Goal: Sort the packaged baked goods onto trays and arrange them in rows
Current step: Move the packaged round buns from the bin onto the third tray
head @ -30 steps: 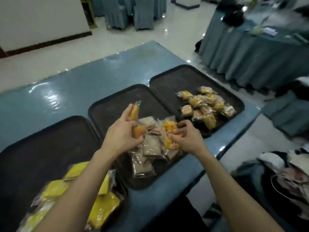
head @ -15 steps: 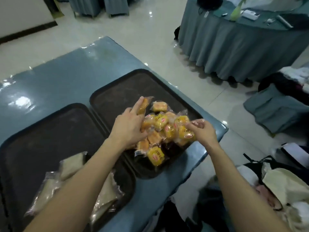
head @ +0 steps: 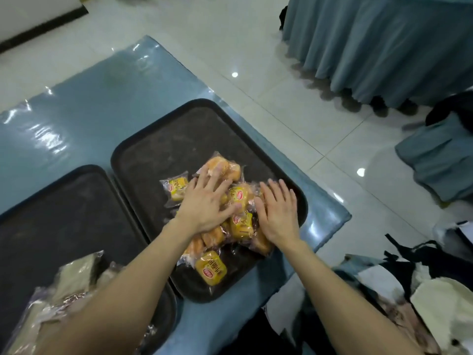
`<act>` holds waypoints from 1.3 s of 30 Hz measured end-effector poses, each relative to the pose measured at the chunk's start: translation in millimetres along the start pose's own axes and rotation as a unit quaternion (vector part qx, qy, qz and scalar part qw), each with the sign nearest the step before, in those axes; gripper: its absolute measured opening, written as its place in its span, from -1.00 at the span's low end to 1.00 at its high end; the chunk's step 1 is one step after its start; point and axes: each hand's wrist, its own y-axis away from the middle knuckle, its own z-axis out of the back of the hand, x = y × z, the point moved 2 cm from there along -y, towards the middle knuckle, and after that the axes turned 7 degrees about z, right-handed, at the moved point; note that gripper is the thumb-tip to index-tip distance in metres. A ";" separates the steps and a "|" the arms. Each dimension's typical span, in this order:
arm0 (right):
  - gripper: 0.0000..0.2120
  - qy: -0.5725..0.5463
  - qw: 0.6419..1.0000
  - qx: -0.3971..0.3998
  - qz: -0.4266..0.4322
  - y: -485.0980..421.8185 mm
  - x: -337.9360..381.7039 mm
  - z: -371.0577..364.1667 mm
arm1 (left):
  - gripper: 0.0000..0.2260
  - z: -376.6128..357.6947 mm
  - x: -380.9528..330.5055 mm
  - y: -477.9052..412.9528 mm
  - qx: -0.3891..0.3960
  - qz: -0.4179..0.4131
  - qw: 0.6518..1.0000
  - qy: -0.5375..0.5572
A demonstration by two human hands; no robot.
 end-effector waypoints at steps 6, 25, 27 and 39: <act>-0.32 0.009 0.996 0.086 0.017 -7.6 -5.9 15.0 | -0.11 21.5 -4.2 6.9 0.019 0.003 1.000 -0.007; -0.66 0.102 0.896 0.136 0.411 56.9 305.4 8.6 | -0.77 -8.5 187.5 319.4 -0.156 0.294 0.943 0.006; -0.67 0.108 0.877 0.136 0.449 81.7 348.8 -15.0 | -0.76 -25.6 213.9 364.9 -0.160 0.325 0.932 0.013; -0.78 0.123 0.854 0.154 0.482 256.7 601.8 -155.6 | -0.77 -126.3 418.5 625.6 -0.127 0.414 0.901 0.036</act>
